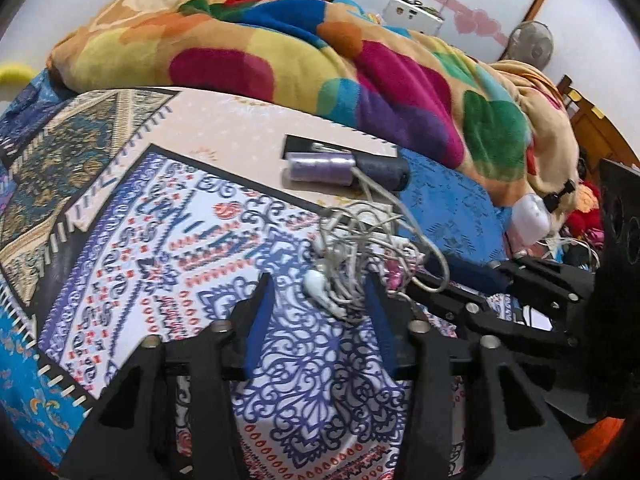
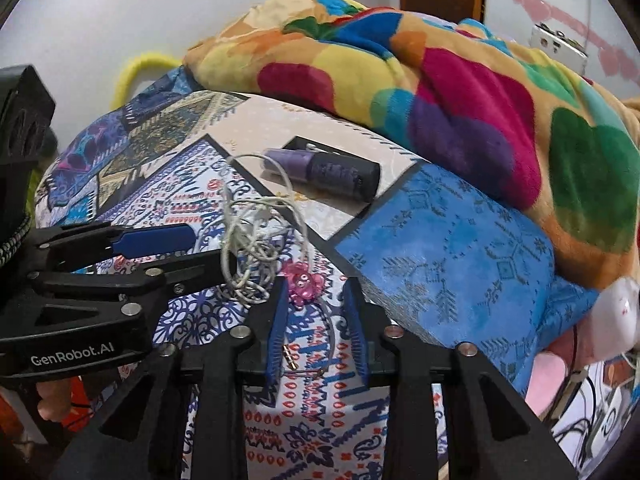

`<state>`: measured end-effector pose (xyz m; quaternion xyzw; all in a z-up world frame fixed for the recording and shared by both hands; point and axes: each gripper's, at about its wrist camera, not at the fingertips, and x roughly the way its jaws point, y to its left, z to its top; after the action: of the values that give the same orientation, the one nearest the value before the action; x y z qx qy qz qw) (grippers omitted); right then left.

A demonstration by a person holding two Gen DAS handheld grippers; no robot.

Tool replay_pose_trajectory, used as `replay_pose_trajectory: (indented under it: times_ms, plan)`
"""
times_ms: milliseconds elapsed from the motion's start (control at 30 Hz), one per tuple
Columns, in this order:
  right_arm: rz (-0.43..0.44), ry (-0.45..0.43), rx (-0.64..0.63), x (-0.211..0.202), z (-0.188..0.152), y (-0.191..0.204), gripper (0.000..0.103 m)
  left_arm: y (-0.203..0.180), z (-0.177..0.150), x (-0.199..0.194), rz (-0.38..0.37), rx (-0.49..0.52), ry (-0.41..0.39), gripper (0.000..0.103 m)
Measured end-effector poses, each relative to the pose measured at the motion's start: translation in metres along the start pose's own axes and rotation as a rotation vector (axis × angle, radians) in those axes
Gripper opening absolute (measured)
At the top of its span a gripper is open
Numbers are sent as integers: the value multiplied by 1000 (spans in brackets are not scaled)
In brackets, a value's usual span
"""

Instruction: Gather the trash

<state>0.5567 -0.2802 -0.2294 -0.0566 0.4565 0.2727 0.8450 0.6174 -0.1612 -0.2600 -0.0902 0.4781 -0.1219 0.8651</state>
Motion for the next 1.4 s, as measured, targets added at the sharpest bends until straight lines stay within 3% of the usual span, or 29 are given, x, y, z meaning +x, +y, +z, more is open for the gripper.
replay_pose_trajectory:
  times_ms: [67,200,300,700,800,867,900,933,1033,1100,1133,1300,1400]
  plan:
    - [-18,-13,-8,0,-1,3,12,-4,0,3,-13,16,4,28]
    - [-56,-46,-3,-8,-4,5,3,-15,0,5,41,62,-3,26]
    - [-69,-54,40,-13,-6,0,3,-15,-1,6,53,58,-7,12]
    - [-88,-50,81,-41,-14,-8,2,1,-17,-45,118,78,-61,7]
    - [-26,-24,80,-40,-11,-3,4,7,-21,-59,144,79,-81,7]
    - [-4,-3,77,-35,-10,0,16,12,-25,-68,164,77,-98,7]
    - [-28,-5,72,-33,-9,3,30,17,-27,-72,171,73,-105,7]
    - [-44,-15,61,-32,-9,5,37,21,-29,-76,173,67,-111,7]
    - [-108,-12,23,-22,-6,11,37,27,-34,-81,177,58,-124,7]
    - [-107,5,29,-12,-5,11,37,31,-38,-82,185,58,-133,6]
    - [-111,8,32,-8,-5,11,37,34,-40,-82,185,55,-134,0]
    - [-170,-14,-4,0,-6,18,37,41,-43,-70,139,15,-108,0]
    - [-202,-28,-15,0,-8,19,24,44,-45,-60,97,-14,-53,0]
